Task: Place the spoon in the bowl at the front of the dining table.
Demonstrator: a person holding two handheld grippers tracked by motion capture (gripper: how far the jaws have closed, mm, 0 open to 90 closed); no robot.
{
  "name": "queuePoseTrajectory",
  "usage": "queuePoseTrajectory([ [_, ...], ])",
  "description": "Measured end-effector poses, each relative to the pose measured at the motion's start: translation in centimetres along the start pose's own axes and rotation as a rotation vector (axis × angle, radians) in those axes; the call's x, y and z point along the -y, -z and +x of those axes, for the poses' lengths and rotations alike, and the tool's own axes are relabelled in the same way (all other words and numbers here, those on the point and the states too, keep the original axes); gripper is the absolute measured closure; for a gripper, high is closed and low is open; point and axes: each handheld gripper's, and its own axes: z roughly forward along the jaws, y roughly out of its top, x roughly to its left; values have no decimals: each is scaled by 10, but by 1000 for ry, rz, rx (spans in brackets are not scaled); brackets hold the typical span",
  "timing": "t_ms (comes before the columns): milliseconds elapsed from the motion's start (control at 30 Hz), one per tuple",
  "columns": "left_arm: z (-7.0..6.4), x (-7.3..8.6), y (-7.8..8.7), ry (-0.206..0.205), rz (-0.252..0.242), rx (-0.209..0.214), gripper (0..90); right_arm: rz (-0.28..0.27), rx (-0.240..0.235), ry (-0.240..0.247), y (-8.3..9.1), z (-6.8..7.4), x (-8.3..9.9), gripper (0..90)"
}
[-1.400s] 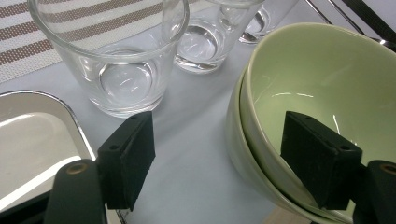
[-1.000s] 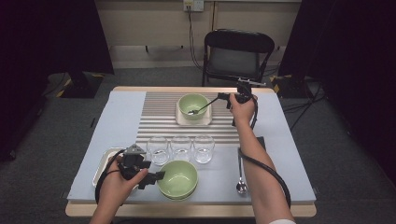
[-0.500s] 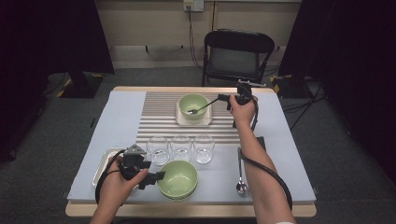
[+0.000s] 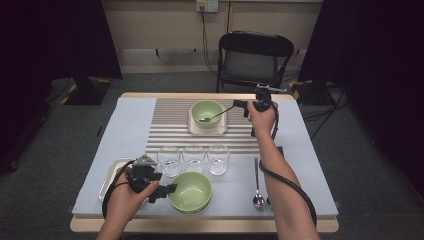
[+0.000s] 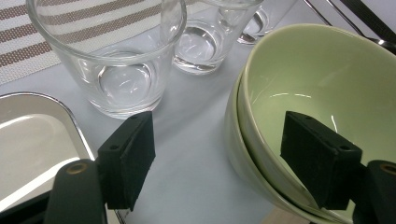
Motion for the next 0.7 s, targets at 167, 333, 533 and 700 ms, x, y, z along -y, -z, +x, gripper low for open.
queuePoseTrajectory([
  [167, -1, 0, 0, 0, 1, -1, 260, 4, -3, 12, 1, 2, 0, 693],
  [333, 0, 0, 0, -2, 1, 1, 261, 4, 2, 31, 2, 3, -1, 668],
  [533, -1, 0, 0, 2, 4, 0, 260, 5, 4, 45, 5, 4, 1, 637],
  [700, -2, -1, 0, -3, 2, 0, 260, 7, 2, 52, 7, 4, 1, 615],
])
